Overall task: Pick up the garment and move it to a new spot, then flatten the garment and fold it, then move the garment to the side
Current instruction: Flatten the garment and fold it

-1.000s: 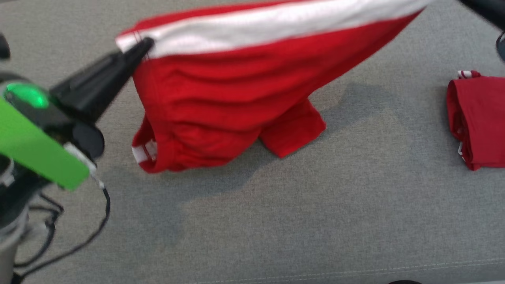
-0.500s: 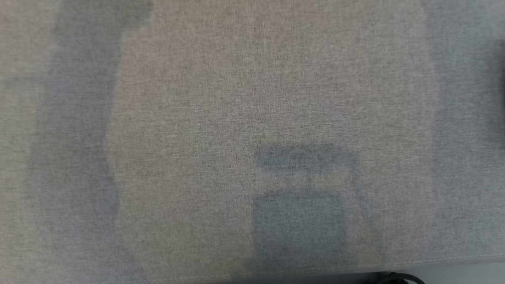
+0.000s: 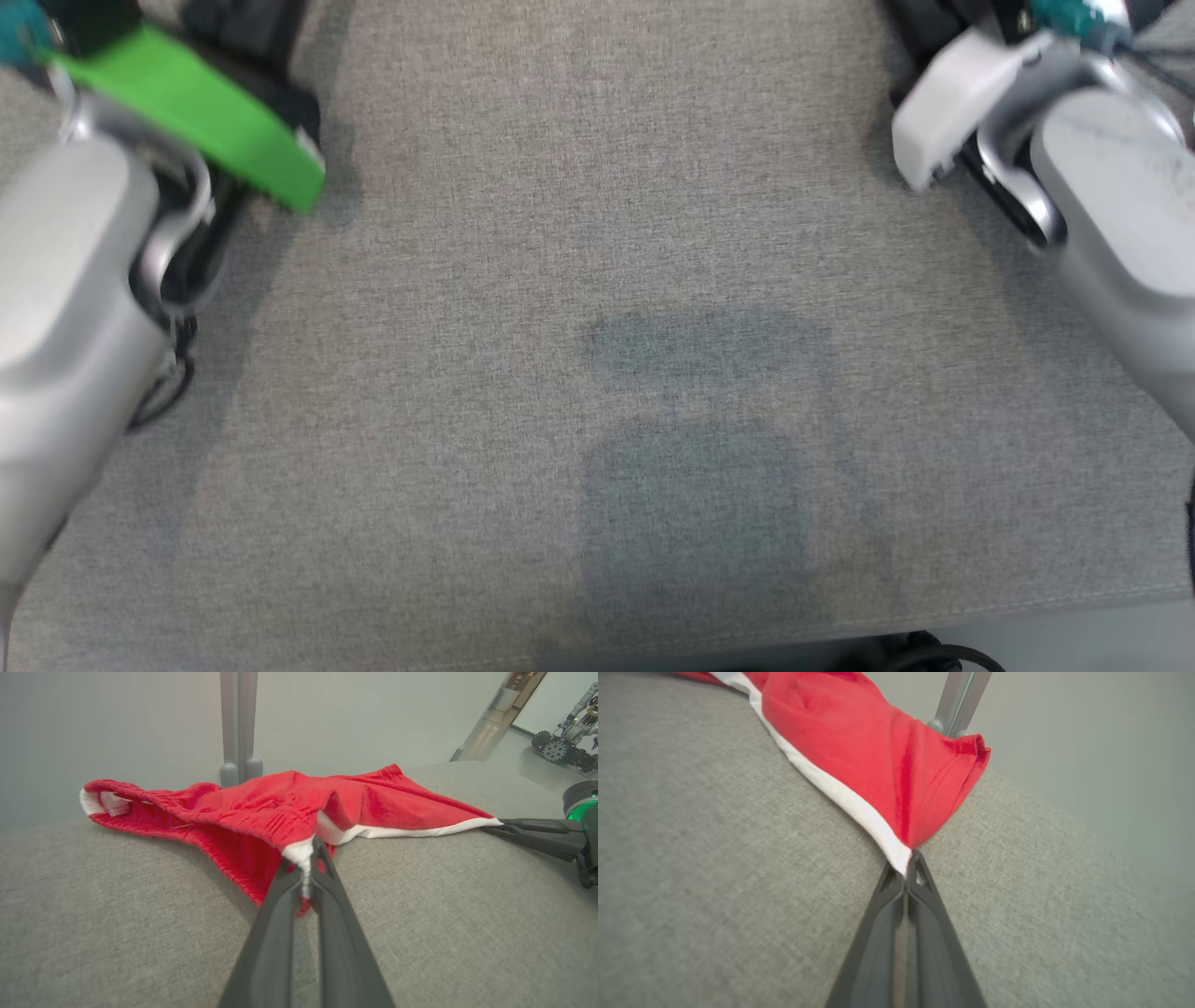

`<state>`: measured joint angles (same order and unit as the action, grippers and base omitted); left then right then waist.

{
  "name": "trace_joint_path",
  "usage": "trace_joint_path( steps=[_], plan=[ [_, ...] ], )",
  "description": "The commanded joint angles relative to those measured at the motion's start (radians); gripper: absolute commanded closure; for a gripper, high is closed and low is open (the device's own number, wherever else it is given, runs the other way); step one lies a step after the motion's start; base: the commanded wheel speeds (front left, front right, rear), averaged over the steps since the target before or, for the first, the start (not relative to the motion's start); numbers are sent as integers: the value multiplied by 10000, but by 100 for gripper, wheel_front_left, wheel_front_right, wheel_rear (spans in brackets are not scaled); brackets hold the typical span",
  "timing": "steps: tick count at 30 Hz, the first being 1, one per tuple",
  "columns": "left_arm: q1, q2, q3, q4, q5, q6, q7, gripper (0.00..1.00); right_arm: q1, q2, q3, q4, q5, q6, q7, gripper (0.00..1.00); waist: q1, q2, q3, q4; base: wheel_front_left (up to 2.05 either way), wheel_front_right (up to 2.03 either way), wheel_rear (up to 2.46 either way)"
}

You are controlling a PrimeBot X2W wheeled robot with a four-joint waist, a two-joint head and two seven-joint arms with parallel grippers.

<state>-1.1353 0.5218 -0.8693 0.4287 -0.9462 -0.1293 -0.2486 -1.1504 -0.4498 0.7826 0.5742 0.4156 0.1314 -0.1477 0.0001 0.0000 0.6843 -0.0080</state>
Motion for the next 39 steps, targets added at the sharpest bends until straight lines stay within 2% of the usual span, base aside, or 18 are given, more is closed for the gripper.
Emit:
trace_joint_path(
  steps=[1, 4, 7, 10, 12, 17, 20, 24, 26, 28, 31, 32, 33, 34, 37, 39],
  plan=[
    [336, 203, -91, -163, -199, -23, -97, 100, 429, -235, 195, -139, 112, -12, 41, 100, -1, 0, -390, -87, 0, 0, 0],
    [1319, 745, -449, -841, -655, -24, -144, 100, 1433, -983, 502, -983, 448, -11, 49, 100, -1, 0, -928, -109, 0, 0, 0],
    [2297, 1174, -524, -1505, -982, -24, -175, 100, 2272, -1532, 373, -1820, 552, -11, 31, 100, -1, 0, -1571, -144, 0, 0, 0],
    [3531, 1451, -295, -2227, -889, -12, -165, 100, 3314, -2003, 70, -2670, 466, -12, 214, 100, -1, 0, -2318, -196, 0, 0, 0],
    [4556, 1525, -283, -2712, -772, 160, -166, 100, 4329, -2302, -150, -3186, 515, -12, 453, 100, -1, 0, -2929, -178, 0, 0, 0],
    [7580, 1580, -85, -4176, -1049, 1227, -170, 100, 7320, -2851, -1111, -4714, 872, -14, 1304, 100, -1, 0, -4237, -255, 0, 0, 0],
    [9168, 1661, -156, -5115, -766, 1899, -171, 100, 9468, -2835, -1972, -5739, 1119, -12, 1922, 100, -1, 0, -4642, -270, 0, 0, 0],
    [10987, 1574, 269, -6320, -620, 2885, -172, 100, 12072, -2778, -3241, -7208, 961, -12, 2891, 100, -1, 0, -4811, -374, 0, 0, 0],
    [11742, 1423, 637, -6840, -605, 3183, -172, 100, 13194, -2686, -4169, -7974, 934, -14, 3419, 100, -1, 0, -4827, -333, 0, 0, 0],
    [12328, 1244, 998, -7344, -748, 3267, -172, 100, 13925, -2620, -4850, -8841, 860, -14, 4015, 100, -1, 0, -4764, -316, 0, 0, 0],
    [12592, 1162, 1243, -8031, -1022, 3160, -170, 100, 14067, -2796, -5400, -10089, 1003, -12, 4956, 100, -1, 0, -4447, -216, 0, 0, 0],
    [12592, 1162, 1243, -8031, -1022, 3160, -170, 100, 14067, -2796, -5400, -10089, 1003, -12, 4956, 100, -1, 0, -4447, -216, 0, 0, 0],
    [12328, 1117, 1559, -8377, -1374, 3115, -147, 100, 13461, -3163, -5465, -10734, 1262, -15, 5648, 100, -1, 0, -3987, -100, 0, 0, 0],
    [12328, 1117, 1559, -8377, -1374, 3115, -147, 100, 13461, -3163, -5465, -10734, 1262, -15, 5648, 100, -1, 0, -3987, -100, 0, 0, 0],
    [11490, 1263, 2006, -8726, -1748, 3091, 361, 100, 11870, -3929, -5240, -11225, 1985, -15, 6791, 100, -1, 0, -2981, 176, 0, 0, 0],
    [10737, 1279, 2274, -8794, -2000, 3053, 826, 100, 10442, -4370, -5000, -11092, 2683, -15, 7518, 100, -1, 0, -2400, 485, 0, 0, 0]
  ],
)
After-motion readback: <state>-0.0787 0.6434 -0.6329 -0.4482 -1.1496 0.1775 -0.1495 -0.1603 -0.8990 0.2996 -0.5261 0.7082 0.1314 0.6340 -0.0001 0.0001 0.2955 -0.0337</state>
